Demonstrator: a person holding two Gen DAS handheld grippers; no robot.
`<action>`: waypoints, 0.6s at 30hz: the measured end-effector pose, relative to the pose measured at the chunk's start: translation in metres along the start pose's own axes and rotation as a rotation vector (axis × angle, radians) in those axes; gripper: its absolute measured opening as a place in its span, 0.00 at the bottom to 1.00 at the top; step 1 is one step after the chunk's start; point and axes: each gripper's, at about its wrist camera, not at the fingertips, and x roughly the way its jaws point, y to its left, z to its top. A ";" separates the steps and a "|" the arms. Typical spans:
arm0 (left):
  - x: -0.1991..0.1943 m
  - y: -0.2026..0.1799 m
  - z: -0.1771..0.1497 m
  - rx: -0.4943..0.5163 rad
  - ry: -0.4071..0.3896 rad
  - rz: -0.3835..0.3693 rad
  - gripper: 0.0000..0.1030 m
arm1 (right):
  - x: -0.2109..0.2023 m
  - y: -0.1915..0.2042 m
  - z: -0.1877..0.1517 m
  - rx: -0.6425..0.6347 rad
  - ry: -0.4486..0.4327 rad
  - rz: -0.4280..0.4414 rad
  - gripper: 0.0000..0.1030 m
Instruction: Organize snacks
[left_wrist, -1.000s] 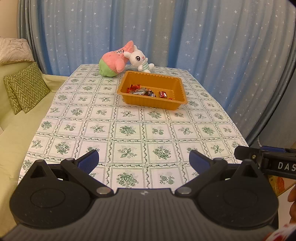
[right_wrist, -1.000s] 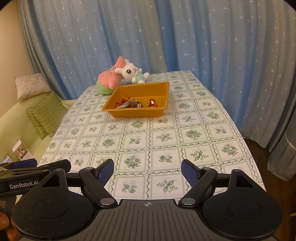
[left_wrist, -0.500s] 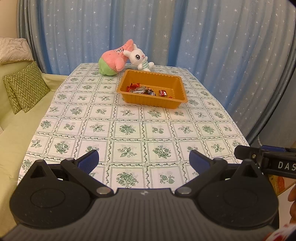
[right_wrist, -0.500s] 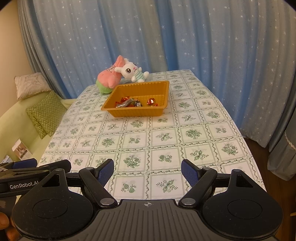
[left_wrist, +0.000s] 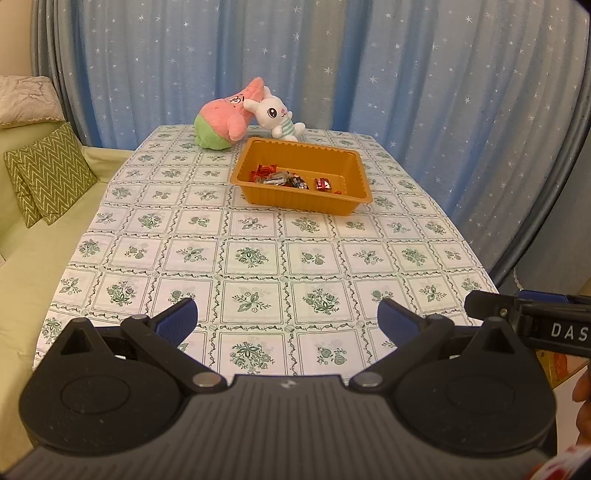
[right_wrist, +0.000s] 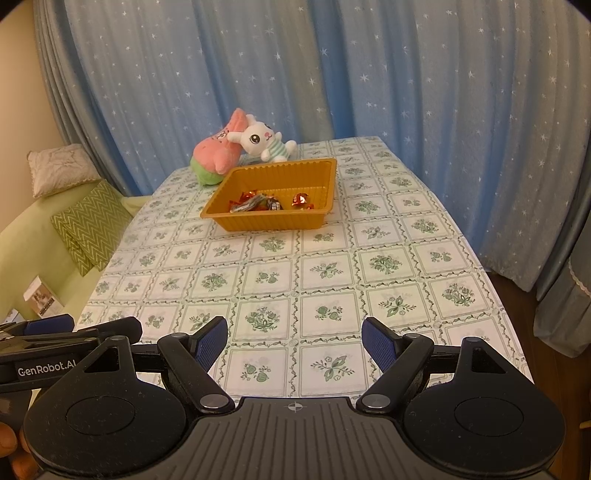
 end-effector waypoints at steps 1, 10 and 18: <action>0.000 0.000 0.000 -0.001 0.000 0.000 1.00 | 0.000 0.000 0.001 -0.001 0.000 0.000 0.77; 0.000 0.000 -0.001 -0.001 0.001 -0.002 1.00 | 0.000 0.000 0.000 -0.001 0.001 0.001 0.77; 0.001 0.000 -0.001 0.000 0.001 -0.001 1.00 | 0.001 -0.001 -0.001 0.000 0.001 0.001 0.77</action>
